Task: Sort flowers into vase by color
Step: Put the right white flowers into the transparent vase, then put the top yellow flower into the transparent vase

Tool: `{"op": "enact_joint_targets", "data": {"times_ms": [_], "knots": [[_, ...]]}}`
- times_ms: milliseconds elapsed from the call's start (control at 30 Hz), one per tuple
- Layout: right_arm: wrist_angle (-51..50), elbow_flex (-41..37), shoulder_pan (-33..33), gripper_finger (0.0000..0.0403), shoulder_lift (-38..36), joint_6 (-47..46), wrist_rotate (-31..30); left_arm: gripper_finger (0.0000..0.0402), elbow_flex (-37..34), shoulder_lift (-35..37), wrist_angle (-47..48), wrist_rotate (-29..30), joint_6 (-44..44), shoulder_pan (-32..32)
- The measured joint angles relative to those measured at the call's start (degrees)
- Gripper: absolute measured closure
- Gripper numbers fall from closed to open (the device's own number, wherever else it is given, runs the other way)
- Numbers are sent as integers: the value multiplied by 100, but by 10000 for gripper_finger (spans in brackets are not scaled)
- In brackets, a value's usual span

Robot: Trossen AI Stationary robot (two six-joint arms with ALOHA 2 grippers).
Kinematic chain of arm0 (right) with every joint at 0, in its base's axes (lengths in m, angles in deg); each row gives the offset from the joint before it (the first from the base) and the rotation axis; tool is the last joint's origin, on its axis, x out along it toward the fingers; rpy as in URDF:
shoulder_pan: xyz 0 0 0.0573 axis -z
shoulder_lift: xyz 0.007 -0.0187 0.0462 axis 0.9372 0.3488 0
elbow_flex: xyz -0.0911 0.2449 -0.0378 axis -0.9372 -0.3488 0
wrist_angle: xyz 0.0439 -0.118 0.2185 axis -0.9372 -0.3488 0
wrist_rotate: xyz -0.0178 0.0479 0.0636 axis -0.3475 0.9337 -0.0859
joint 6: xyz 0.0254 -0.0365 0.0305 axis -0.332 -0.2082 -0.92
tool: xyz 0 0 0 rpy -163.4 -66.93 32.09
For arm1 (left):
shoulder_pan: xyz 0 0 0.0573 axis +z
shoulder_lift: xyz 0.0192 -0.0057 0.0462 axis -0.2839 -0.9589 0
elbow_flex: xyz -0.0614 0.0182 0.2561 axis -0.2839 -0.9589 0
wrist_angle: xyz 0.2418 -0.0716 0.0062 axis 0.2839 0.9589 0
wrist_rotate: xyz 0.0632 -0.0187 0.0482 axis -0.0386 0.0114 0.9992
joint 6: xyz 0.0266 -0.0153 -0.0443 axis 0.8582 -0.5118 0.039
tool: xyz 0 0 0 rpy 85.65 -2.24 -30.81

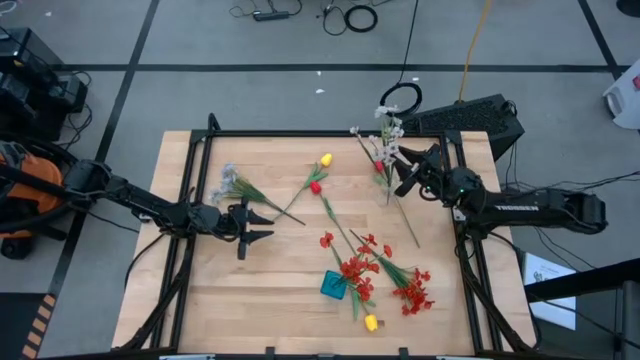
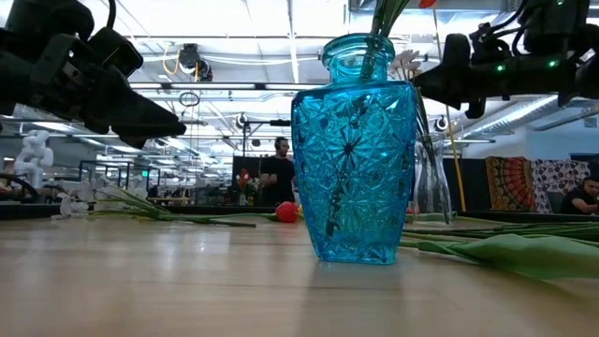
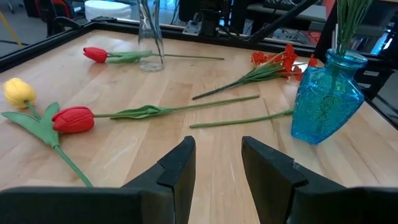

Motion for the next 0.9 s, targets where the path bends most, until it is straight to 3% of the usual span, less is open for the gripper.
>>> {"op": "enact_joint_targets", "data": {"times_ms": [267, 667, 900], "knots": [[-1529, 119, 0, 232, -943, 7, -6, 265, 0, 0, 65, 0, 29, 0], [-6861, 2128, -13, 232, -1214, -1433, -303, 265, 0, -2, 143, 388, -15, 0], [-8375, 2689, -13, 232, -1218, -2126, -299, 265, 0, -1, 143, 585, -16, 0]]}}
